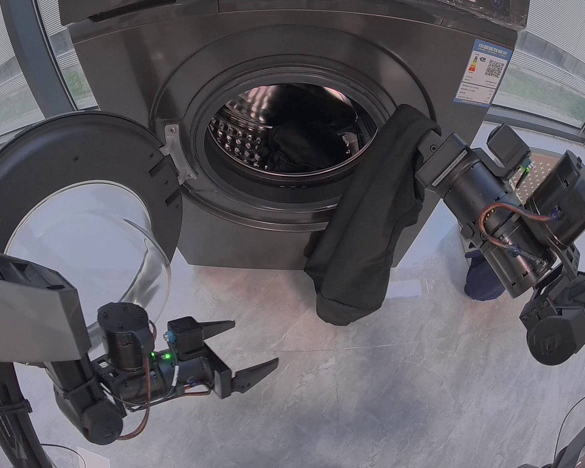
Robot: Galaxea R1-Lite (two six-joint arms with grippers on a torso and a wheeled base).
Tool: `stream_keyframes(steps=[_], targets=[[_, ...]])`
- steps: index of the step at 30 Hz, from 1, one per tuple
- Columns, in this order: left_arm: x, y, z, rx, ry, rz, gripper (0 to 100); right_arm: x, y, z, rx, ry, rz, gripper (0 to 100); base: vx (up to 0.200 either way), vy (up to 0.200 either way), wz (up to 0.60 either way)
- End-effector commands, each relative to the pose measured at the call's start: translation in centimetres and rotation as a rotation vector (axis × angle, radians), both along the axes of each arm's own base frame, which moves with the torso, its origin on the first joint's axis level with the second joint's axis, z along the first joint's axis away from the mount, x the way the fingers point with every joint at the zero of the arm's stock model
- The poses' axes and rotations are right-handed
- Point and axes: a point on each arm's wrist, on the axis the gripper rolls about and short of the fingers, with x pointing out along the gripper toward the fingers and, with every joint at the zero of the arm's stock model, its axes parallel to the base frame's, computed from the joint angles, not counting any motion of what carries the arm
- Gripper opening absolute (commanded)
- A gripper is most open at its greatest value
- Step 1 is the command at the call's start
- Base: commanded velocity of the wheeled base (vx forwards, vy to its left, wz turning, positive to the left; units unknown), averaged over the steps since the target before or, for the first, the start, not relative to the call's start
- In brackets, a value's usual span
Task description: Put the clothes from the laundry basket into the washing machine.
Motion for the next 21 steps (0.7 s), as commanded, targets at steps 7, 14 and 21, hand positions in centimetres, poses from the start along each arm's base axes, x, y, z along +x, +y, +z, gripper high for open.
stream_keyframes(steps=[7,14,21], targets=[[4.5,-7.1,-1.9,-0.076,-0.067,-0.036,100,0.5,1.6,-0.5,0.005,0.009,0.019,0,0.0,0.0,0.0],[5.7,-8.5,-2.2,-0.101,-0.099,-0.02,100,2.5,4.7,-0.4,0.033,0.003,0.014,0,0.0,0.0,0.0],[7.4,-10.2,-3.1,-0.131,-0.126,0.011,100,3.6,6.5,0.6,0.039,-0.002,0.031,0,0.0,0.0,0.0]])
